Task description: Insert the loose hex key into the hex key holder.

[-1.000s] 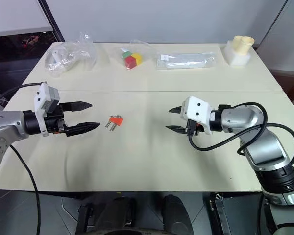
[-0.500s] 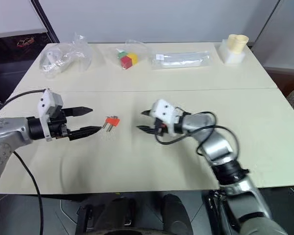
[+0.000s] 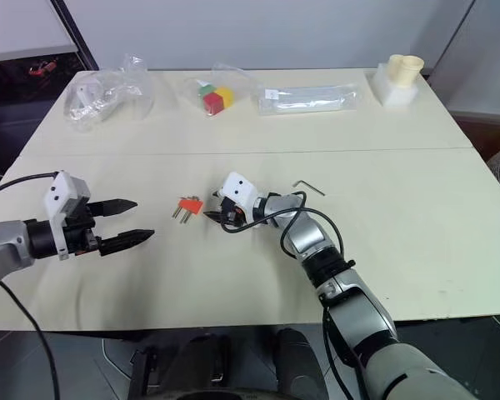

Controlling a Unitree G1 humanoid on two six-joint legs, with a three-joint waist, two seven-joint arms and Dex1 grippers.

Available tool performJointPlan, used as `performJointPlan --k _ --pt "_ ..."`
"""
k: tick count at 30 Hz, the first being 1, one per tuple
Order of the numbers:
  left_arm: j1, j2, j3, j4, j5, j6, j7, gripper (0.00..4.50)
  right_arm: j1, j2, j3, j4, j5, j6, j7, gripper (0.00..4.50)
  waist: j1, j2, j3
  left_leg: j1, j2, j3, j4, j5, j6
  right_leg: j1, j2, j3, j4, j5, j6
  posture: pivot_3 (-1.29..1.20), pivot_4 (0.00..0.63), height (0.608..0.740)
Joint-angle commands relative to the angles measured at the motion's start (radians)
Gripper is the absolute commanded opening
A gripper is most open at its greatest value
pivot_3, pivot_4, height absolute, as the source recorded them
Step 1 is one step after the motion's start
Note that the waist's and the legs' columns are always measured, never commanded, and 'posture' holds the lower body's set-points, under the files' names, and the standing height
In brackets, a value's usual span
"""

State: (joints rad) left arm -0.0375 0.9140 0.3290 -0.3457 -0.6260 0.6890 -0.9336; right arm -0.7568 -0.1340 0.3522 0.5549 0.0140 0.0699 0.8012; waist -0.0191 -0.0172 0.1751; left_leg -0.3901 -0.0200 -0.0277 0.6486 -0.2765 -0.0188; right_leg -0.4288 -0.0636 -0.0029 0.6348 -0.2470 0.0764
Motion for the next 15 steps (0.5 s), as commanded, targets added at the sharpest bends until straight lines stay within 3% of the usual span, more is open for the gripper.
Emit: performJointPlan --k 1,15 --pt "0.011 0.004 0.035 -0.003 0.014 -0.030 0.005 4.44 -0.052 0.038 -0.002 0.069 -0.011 -0.061 0.016 2.62 0.000 0.000 0.000 0.000 0.000 0.000 0.000 0.000 0.000 0.000 0.000 0.000 0.000 0.000 0.000 0.00 0.150 0.740" --pt "0.008 0.016 0.035 -0.002 0.017 -0.049 0.014 4.44 -0.078 0.097 -0.011 0.194 -0.053 -0.130 0.036 2.62 -0.004 0.000 0.000 0.000 0.000 0.000 -0.001 0.000 0.000 0.000 0.000 0.000 0.000 0.000 0.000 0.00 0.150 0.740"
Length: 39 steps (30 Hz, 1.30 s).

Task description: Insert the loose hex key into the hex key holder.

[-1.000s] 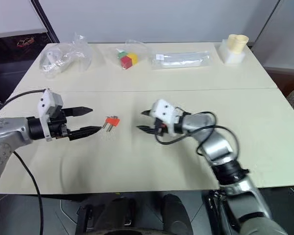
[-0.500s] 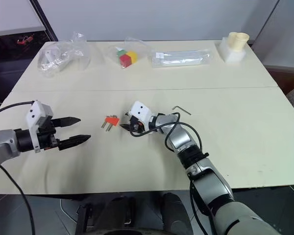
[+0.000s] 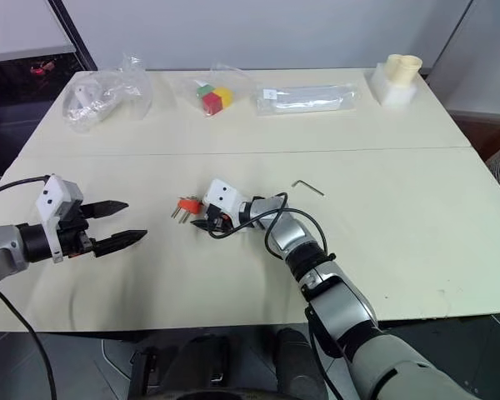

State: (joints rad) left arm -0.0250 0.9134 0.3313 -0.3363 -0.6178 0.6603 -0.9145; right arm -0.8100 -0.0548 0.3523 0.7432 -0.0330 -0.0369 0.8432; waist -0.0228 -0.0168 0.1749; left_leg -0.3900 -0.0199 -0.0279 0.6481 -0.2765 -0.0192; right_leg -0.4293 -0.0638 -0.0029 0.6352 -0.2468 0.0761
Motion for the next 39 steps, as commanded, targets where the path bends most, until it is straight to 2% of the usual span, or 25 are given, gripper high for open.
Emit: performJointPlan --k 1,20,39 --pt "-0.005 0.017 0.031 -0.010 0.009 -0.022 -0.006 4.44 -0.030 0.018 -0.014 0.012 -0.009 -0.028 -0.012 2.62 -0.001 0.000 0.000 0.000 0.000 0.000 0.000 0.000 0.000 0.000 0.000 0.000 0.000 0.000 0.000 0.00 0.150 0.740" --pt "-0.011 0.014 0.010 -0.004 0.032 -0.035 -0.025 4.44 -0.054 0.045 -0.054 0.072 -0.009 -0.032 -0.022 2.62 -0.002 0.000 0.000 0.000 0.000 0.000 0.000 0.000 0.000 0.000 0.000 0.000 0.000 0.000 0.000 0.00 0.150 0.740" --pt "0.029 0.012 0.033 -0.036 0.032 -0.029 -0.003 4.44 -0.122 0.095 -0.082 0.230 -0.021 -0.089 -0.046 2.62 -0.022 0.000 0.000 0.000 0.000 0.000 -0.001 0.000 0.000 -0.001 0.000 0.000 0.001 0.000 0.000 0.00 0.150 0.740"
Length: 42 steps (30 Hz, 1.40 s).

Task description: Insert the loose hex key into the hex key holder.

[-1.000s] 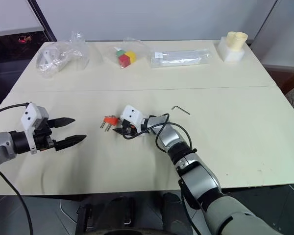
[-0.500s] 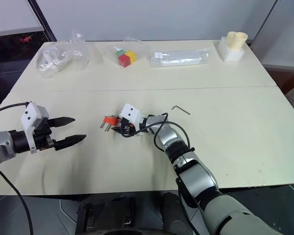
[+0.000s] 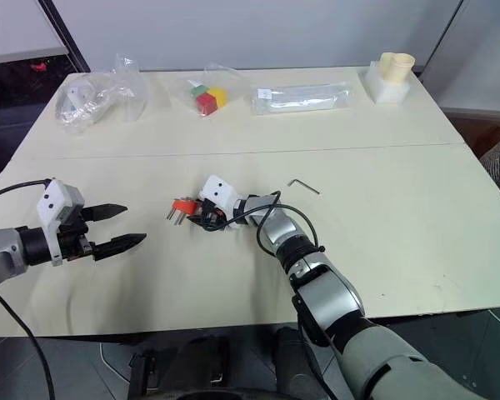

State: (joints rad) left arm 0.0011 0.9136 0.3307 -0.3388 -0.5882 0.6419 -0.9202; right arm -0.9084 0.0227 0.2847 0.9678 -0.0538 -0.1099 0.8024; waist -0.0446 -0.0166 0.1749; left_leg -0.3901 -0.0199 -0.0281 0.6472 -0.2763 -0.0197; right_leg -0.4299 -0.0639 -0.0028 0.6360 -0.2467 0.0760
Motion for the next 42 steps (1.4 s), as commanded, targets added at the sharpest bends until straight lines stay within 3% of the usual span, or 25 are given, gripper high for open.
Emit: performJointPlan --k 1,16,19,20,21,30,42 --pt "0.005 0.012 0.035 -0.034 0.004 -0.012 0.005 4.44 -0.024 0.019 -0.015 0.009 -0.001 -0.019 -0.005 2.62 0.000 0.000 0.000 0.000 0.000 0.000 0.000 0.000 0.000 0.000 0.000 0.000 0.000 0.000 0.000 0.00 0.150 0.740" --pt "0.026 0.011 0.051 -0.056 0.002 -0.009 0.024 4.44 -0.032 0.044 -0.025 0.053 -0.020 -0.042 -0.014 2.62 -0.001 0.000 0.000 0.000 0.000 0.000 0.000 0.000 0.000 0.000 0.000 0.000 0.000 0.000 0.000 0.00 0.150 0.740" --pt "0.030 0.011 0.053 -0.060 0.001 -0.008 0.027 4.50 -0.028 0.047 -0.023 0.054 -0.024 -0.044 -0.012 1.79 -0.001 0.000 0.000 0.000 0.000 0.000 0.000 0.000 0.000 0.000 0.000 0.000 0.000 0.000 0.000 0.00 0.150 0.740" --pt "0.030 0.011 0.054 -0.061 0.001 -0.008 0.029 4.50 -0.028 0.048 -0.023 0.054 -0.025 -0.044 -0.011 1.25 -0.001 0.000 0.000 0.000 0.000 0.000 0.000 0.000 0.000 0.000 0.000 0.000 0.000 0.000 0.000 0.00 0.150 0.740" --pt "0.031 0.011 0.054 -0.062 0.001 -0.007 0.030 4.50 -0.027 0.048 -0.023 0.053 -0.026 -0.044 -0.010 0.99 -0.001 0.000 0.000 0.000 0.000 0.000 0.000 0.000 0.000 -0.001 0.000 0.000 0.001 0.000 0.000 0.00 0.150 0.740" --pt "0.021 0.004 0.042 -0.059 -0.004 -0.010 0.038 4.50 -0.011 0.023 0.006 -0.002 -0.075 -0.122 -0.048 0.99 -0.001 0.000 0.000 0.000 0.000 0.000 0.000 0.000 -0.001 0.000 0.000 0.000 0.001 0.000 0.000 0.00 0.150 0.740" --pt "-0.110 -0.024 -0.086 0.039 0.041 -0.068 0.006 4.50 0.020 -0.188 0.168 -0.211 -0.418 -0.447 -0.399 0.99 0.001 0.000 0.000 0.000 -0.001 0.000 0.000 0.001 -0.001 -0.001 0.000 0.000 0.002 0.000 0.000 0.00 0.150 0.740"
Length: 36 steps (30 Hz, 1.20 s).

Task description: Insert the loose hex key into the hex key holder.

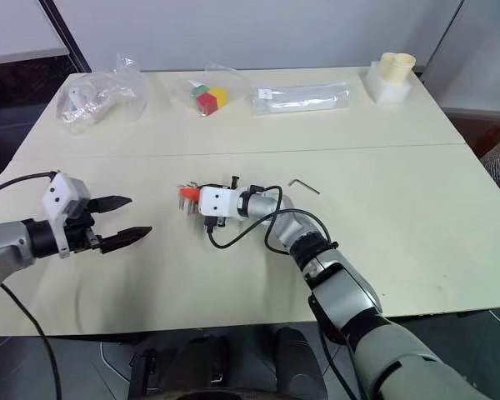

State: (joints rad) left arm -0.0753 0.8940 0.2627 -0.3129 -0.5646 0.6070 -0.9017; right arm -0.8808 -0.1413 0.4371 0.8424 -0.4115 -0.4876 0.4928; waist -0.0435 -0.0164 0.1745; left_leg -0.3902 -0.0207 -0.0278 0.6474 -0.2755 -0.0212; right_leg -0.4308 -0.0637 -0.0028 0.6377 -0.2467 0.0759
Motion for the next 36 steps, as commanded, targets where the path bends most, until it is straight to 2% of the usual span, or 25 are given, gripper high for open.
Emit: performJointPlan --k 1,7,15,21,28,36 --pt "-0.046 -0.008 -0.029 0.024 0.022 -0.041 -0.017 4.50 -0.010 -0.040 0.025 -0.107 -0.093 -0.087 -0.127 0.99 0.000 0.000 0.000 0.000 0.000 0.000 0.000 0.000 0.000 0.000 0.000 0.000 0.000 0.000 0.000 0.00 0.150 0.740" --pt "-0.145 -0.053 -0.099 0.107 0.044 -0.087 -0.053 4.50 -0.033 -0.155 0.077 -0.251 -0.329 -0.200 -0.377 0.99 0.001 0.000 0.000 0.000 0.000 0.001 0.000 0.000 0.000 -0.001 0.001 0.000 0.002 0.000 0.000 0.00 0.150 0.740" --pt "-0.343 -0.117 -0.184 0.269 0.082 -0.174 -0.147 4.50 -0.073 -0.293 0.102 -0.410 -0.554 -0.345 -0.656 0.99 0.006 -0.001 0.000 0.000 -0.001 0.001 0.003 0.000 0.000 -0.001 0.002 0.000 0.005 0.000 0.000 0.00 0.150 0.740" --pt "-0.478 -0.156 -0.199 0.350 0.058 -0.169 -0.206 4.50 -0.097 -0.349 0.144 -0.380 -0.638 -0.424 -0.737 0.99 0.002 -0.001 0.000 0.000 -0.001 0.001 0.003 0.001 0.000 -0.002 0.003 0.000 0.007 0.000 0.000 0.00 0.150 0.740" --pt "-0.499 -0.166 -0.192 0.318 0.020 -0.130 -0.258 4.50 -0.109 -0.338 0.149 -0.306 -0.572 -0.490 -0.714 0.99 -0.001 -0.002 0.000 0.000 0.000 0.002 0.003 0.001 0.000 -0.002 0.004 0.001 0.008 0.000 0.000 0.00 0.150 0.740" --pt "-0.467 -0.170 -0.192 0.272 0.016 -0.137 -0.260 4.50 -0.133 -0.339 0.114 -0.279 -0.275 -0.603 -0.502 0.99 0.000 -0.002 0.000 0.000 0.000 0.002 0.005 0.001 0.000 -0.002 0.004 0.001 0.008 0.000 0.000 0.00 0.150 0.740"
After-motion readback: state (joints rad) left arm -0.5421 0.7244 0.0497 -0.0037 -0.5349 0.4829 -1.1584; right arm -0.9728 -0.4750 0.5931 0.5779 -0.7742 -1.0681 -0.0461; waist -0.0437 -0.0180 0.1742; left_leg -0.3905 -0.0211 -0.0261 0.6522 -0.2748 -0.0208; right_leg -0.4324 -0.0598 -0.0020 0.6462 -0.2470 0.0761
